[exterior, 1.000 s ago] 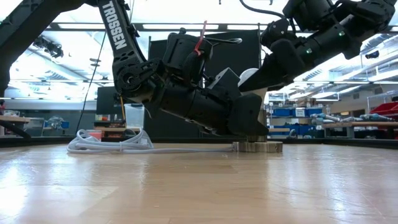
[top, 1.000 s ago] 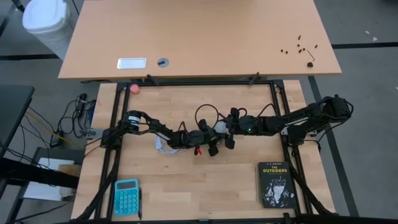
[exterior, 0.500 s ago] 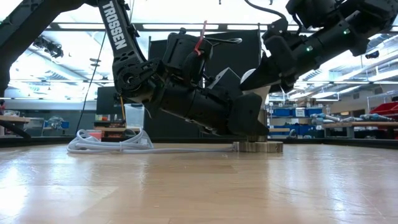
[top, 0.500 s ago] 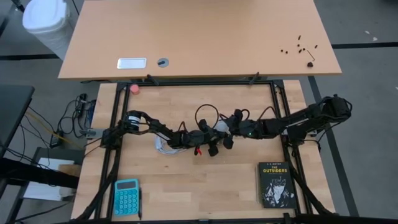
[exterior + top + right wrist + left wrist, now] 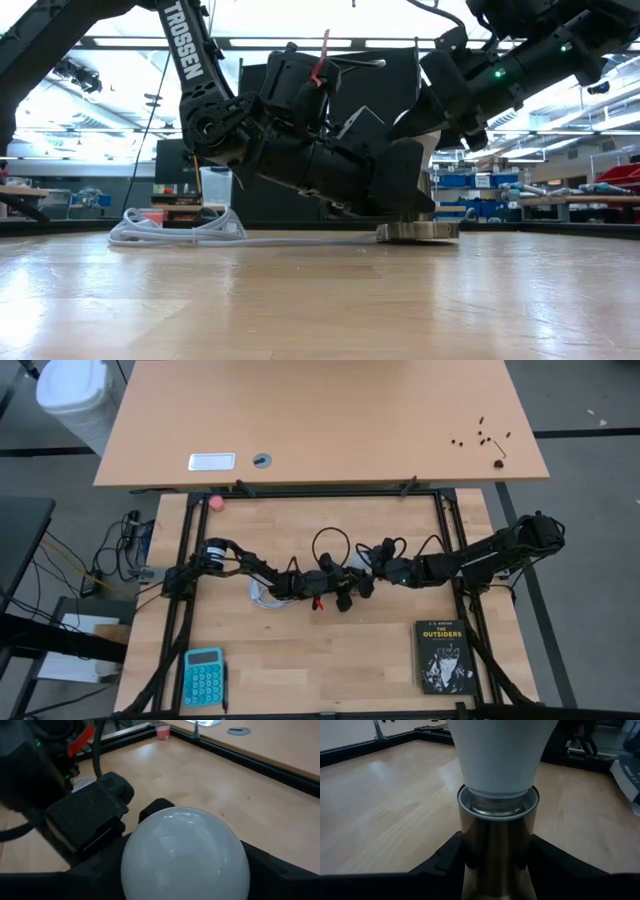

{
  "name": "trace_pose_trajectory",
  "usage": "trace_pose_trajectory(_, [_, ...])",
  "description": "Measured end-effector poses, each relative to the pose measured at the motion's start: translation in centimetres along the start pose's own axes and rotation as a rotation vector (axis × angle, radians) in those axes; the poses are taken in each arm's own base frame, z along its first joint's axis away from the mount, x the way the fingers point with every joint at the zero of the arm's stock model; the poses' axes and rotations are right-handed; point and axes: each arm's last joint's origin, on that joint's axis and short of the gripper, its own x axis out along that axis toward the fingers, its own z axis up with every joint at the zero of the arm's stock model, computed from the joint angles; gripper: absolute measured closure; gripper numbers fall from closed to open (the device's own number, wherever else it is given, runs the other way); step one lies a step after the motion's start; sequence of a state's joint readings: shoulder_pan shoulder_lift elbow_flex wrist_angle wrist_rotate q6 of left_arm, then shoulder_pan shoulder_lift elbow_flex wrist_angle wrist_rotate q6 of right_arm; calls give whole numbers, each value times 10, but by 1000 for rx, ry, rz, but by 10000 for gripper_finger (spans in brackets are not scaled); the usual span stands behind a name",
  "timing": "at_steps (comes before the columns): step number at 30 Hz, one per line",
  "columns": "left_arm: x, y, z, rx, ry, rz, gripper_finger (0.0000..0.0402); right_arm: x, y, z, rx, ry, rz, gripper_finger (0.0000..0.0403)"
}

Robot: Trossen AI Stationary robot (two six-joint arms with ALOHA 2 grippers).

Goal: Screw lightbulb
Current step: Insert the white lightbulb into the silver lamp

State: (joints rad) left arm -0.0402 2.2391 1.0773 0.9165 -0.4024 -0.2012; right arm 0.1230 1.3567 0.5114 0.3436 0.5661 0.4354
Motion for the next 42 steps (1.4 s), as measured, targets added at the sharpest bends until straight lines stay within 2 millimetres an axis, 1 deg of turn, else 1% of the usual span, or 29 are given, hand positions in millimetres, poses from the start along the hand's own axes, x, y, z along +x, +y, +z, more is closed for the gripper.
trace_pose_trajectory(4, [0,0,0,-13,-6,13,231,0,0,0,26,-3,-5,129])
trace_pose_trajectory(9, [0,0,0,-12,-7,18,231,0,1,1,-33,3,37,122])
trace_pose_trajectory(14, [1,2,1,-20,-14,31,231,-1,5,1,-83,21,138,85])
trace_pose_trajectory(17, [1,2,1,-20,-14,32,231,1,4,2,-89,25,160,62])
trace_pose_trajectory(19, [1,2,1,-19,-12,28,231,1,4,2,-100,25,167,54])
trace_pose_trajectory(30, [1,1,1,9,-6,10,231,5,-3,6,-131,20,153,63])
trace_pose_trajectory(35, [1,0,1,11,-6,4,231,8,-1,15,-188,90,161,64])
trace_pose_trajectory(38, [1,0,1,11,-6,4,231,10,-3,21,-202,108,148,64])
trace_pose_trajectory(42, [0,0,1,11,-4,-9,231,14,-9,25,-198,117,175,64])
